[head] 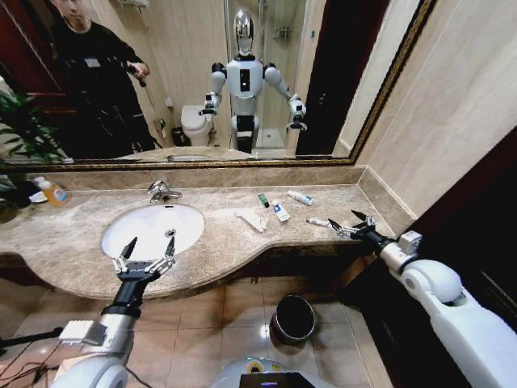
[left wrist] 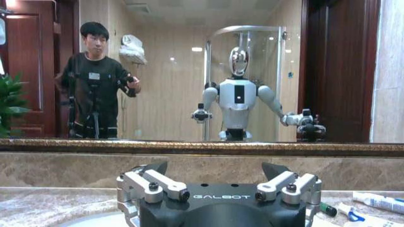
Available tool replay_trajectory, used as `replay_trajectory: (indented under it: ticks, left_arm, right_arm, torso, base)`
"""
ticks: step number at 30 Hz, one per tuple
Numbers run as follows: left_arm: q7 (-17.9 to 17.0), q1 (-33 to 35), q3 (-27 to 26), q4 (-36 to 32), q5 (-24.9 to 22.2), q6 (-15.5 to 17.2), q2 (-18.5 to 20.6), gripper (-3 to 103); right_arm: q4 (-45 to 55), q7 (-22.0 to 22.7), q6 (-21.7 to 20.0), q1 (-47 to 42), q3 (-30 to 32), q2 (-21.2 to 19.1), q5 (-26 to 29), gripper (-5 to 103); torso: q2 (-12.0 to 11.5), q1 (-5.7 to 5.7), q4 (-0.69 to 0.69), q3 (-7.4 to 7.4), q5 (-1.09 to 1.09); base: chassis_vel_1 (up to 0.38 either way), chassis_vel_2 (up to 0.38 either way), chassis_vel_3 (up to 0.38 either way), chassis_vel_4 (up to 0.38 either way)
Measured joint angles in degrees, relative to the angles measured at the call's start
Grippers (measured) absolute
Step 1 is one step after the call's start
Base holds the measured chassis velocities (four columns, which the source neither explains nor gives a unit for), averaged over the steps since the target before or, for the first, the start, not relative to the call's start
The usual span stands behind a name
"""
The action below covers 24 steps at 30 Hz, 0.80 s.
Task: Pick up the trash from the sink and place it in the trash bin.
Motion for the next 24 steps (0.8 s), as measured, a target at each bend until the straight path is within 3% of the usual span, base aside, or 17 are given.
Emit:
replay_trajectory:
  ticks: [24]
  left_arm:
    - [0.0,0.0,0.0,0.0,0.0,0.0,0.0,100]
  right_arm:
    - [-3.2,-0.9,-0.7,4.8,-3.5,-0.1,-1.7,100]
  torso:
    - [0.0,0.0,0.0,0.0,0.0]
  base:
    - [0.0,0.0,0.0,0.0]
